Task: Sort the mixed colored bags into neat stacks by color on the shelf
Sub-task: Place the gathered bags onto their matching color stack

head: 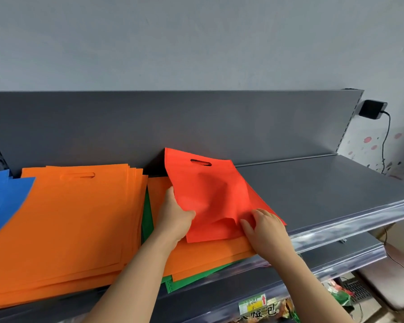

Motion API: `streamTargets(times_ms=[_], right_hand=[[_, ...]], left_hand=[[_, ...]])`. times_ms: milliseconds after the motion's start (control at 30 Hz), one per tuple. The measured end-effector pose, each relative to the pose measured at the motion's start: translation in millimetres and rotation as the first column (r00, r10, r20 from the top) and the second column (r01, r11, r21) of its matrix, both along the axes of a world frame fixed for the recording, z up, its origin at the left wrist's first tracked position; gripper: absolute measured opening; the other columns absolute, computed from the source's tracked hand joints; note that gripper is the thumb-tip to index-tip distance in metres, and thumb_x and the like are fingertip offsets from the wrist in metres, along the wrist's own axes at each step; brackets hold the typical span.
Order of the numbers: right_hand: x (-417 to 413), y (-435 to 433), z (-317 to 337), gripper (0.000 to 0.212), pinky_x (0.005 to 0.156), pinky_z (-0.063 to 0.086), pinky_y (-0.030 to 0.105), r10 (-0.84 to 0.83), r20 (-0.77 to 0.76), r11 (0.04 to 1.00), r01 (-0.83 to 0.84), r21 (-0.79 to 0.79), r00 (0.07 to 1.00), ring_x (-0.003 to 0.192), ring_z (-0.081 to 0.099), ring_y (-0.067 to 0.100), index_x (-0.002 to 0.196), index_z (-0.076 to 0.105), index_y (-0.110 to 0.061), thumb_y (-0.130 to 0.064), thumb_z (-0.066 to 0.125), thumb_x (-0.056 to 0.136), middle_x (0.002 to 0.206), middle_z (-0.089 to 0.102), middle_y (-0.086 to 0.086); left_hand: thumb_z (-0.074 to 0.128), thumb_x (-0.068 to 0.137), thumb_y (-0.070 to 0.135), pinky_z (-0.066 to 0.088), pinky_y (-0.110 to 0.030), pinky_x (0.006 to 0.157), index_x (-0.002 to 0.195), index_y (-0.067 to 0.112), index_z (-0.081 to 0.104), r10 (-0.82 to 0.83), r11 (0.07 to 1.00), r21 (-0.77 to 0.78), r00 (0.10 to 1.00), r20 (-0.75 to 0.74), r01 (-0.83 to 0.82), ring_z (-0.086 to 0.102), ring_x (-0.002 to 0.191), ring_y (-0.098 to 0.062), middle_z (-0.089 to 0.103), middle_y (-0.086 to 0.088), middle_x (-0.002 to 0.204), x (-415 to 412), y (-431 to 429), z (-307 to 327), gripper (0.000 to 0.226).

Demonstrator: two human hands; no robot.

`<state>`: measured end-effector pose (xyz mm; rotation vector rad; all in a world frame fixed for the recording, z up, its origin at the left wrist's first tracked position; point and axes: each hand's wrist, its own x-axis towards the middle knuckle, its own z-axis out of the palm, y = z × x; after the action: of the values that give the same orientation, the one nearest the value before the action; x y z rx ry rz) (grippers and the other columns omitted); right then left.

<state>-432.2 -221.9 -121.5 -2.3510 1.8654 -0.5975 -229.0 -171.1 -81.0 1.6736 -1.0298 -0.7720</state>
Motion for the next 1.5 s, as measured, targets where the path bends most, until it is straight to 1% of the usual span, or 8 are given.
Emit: streamTargets(times_ms=[167,300,433,567,733,1133,1233,1500], right_hand=[[6.8,-2.4,10.8,0.06,0.088,0.039,0.042,-0.035,0.082,0.999,0.033,0.026,0.996,0.098,0.056,0.034,0.098,0.055,-0.01,-0.055,0.017,0.084,0.101,0.062,0.01],[35.3,4.4,28.4,0.05,0.096,0.036,0.041,-0.004,0.176,0.994,-0.016,0.111,0.984,0.115,0.051,0.036,0.122,0.051,-0.007,-0.046,0.029,0.098,0.124,0.058,0.015],[72.5,22.0,40.8,0.06,0.1,0.034,0.036,0.049,0.392,0.965,-0.145,0.219,0.919,0.127,0.046,0.03,0.14,0.04,-0.011,-0.051,0.031,0.096,0.138,0.05,0.014],[114.0,44.4,50.7,0.062,0.103,0.032,0.034,0.085,0.44,0.946,-0.211,0.246,0.894,0.131,0.042,0.026,0.144,0.035,-0.012,-0.051,0.033,0.096,0.144,0.044,0.012],[166.7,74.5,52.7,0.066,0.102,0.033,0.035,0.089,0.327,0.929,-0.197,0.312,0.941,0.132,0.041,0.028,0.144,0.034,-0.01,-0.055,0.031,0.096,0.145,0.042,0.014],[274.9,165.8,58.7,0.052,0.087,0.042,0.032,-0.03,0.564,0.945,-0.161,0.285,0.825,0.11,0.056,0.027,0.131,0.052,-0.009,-0.044,0.051,0.092,0.125,0.059,0.013],[298.8,188.3,57.7,0.048,0.078,0.041,0.027,0.011,0.592,0.963,-0.168,0.21,0.806,0.1,0.058,0.024,0.129,0.053,-0.011,-0.033,0.063,0.087,0.115,0.062,0.011],[357.1,222.1,69.0,0.04,0.088,0.034,0.02,0.228,0.591,0.973,-0.2,-0.114,0.774,0.114,0.052,0.016,0.127,0.054,-0.017,-0.016,0.062,0.088,0.124,0.06,-0.001]], left_hand=[[0.066,0.082,-0.002,0.047,-0.03,0.089,0.13,0.028,0.049,0.037,0.989,-0.143,0.996,-0.079,-0.048,0.061,0.103,-0.011,0.064,0.007,0.114,28.7,19.2,18.6,0.059],[0.066,0.082,-0.002,0.049,-0.036,0.095,0.129,0.028,0.051,0.063,0.971,-0.222,0.99,-0.124,-0.09,0.063,0.103,-0.011,0.066,0.009,0.112,58.5,42.7,32.3,0.058],[0.065,0.083,-0.002,0.048,-0.039,0.099,0.131,0.03,0.05,0.09,0.954,-0.27,0.984,-0.154,-0.13,0.063,0.106,-0.01,0.067,0.01,0.114,89.4,67.3,40.1,0.059],[0.063,0.083,-0.006,0.047,-0.036,0.099,0.132,0.028,0.05,0.095,0.938,-0.315,0.983,-0.158,-0.142,0.063,0.105,-0.008,0.067,0.009,0.114,122.5,96.0,47.5,0.061],[0.064,0.085,-0.002,0.046,-0.027,0.094,0.124,0.038,0.051,0.099,0.938,-0.32,0.987,-0.125,-0.135,0.061,0.105,-0.003,0.066,0.017,0.111,171.6,136.9,54.1,0.057],[0.062,0.084,-0.004,0.047,-0.032,0.096,0.118,0.042,0.051,0.114,0.946,-0.295,0.99,-0.088,-0.136,0.061,0.106,-0.006,0.065,0.013,0.114,287.6,228.2,60.3,0.058],[0.062,0.084,-0.003,0.046,-0.027,0.09,0.118,0.041,0.05,0.139,0.953,-0.267,0.989,-0.045,-0.146,0.061,0.104,-0.005,0.064,0.014,0.112,311.5,251.1,57.9,0.057],[0.065,0.082,-0.002,0.047,-0.026,0.088,0.116,0.042,0.05,0.263,0.937,-0.234,0.965,-0.006,-0.257,0.061,0.097,-0.001,0.064,0.018,0.105,368.6,294.7,55.4,0.058]])
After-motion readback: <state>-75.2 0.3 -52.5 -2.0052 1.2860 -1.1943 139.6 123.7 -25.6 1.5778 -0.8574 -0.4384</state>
